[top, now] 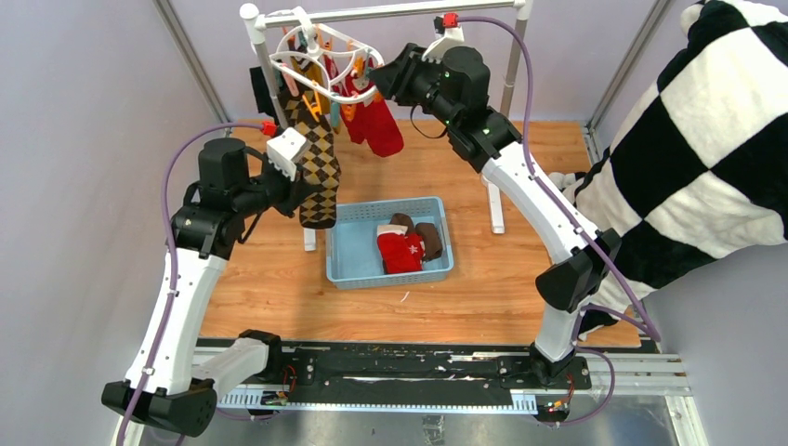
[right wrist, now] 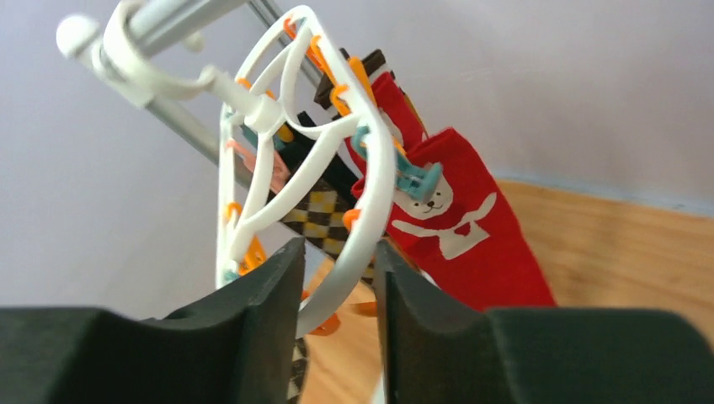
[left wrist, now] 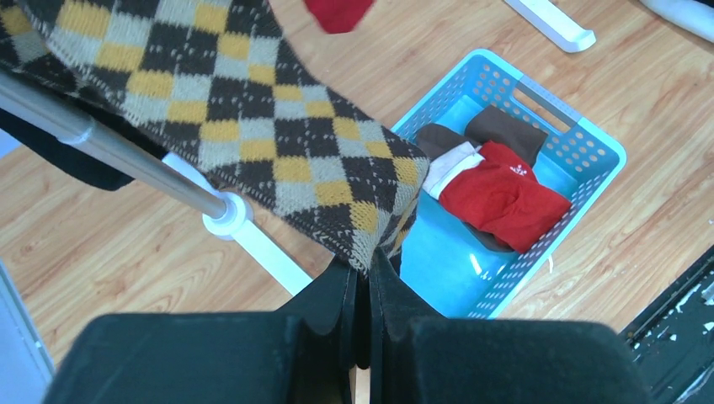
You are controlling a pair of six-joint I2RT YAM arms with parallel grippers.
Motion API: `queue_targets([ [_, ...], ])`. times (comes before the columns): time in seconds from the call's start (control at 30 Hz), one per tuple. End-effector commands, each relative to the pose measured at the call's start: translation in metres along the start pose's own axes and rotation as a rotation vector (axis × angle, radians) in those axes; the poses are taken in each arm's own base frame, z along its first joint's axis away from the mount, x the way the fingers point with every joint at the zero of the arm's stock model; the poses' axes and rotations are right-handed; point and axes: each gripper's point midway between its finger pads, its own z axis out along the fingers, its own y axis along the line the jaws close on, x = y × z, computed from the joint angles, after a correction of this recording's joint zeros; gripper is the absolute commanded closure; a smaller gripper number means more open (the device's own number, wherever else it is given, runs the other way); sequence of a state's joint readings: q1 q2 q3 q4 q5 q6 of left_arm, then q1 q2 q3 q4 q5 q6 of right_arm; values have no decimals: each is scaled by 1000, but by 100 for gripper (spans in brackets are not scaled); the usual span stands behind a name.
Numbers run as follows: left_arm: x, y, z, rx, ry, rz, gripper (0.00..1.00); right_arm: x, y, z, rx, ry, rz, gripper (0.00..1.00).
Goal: Remove the socks clipped to the hanger
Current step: Adjust the hanger on the clothesline.
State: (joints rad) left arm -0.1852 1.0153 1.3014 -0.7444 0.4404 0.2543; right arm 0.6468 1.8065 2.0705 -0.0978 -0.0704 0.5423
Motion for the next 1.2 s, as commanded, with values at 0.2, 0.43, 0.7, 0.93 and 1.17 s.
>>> queue_targets([
  [0.2, -14, -1, -14, -13, -44, 34, 100, -3, -5, -2, -47, 10, 195, 89],
  [0.43, -19, -2, -12, 2, -50, 40, 100, -33, -24, -24, -5, -90, 272, 92],
  [0.7, -32, -10, -5, 74, -68, 6, 100, -65, -54, -60, 74, -194, 318, 94],
  [0.93, -36, -21, 3, 168, -76, -9, 100, -89, -74, -86, 134, -262, 290, 94],
  [1.17, -30, -22, 10, 188, -58, -23, 100, -94, -80, -96, 149, -251, 252, 84],
])
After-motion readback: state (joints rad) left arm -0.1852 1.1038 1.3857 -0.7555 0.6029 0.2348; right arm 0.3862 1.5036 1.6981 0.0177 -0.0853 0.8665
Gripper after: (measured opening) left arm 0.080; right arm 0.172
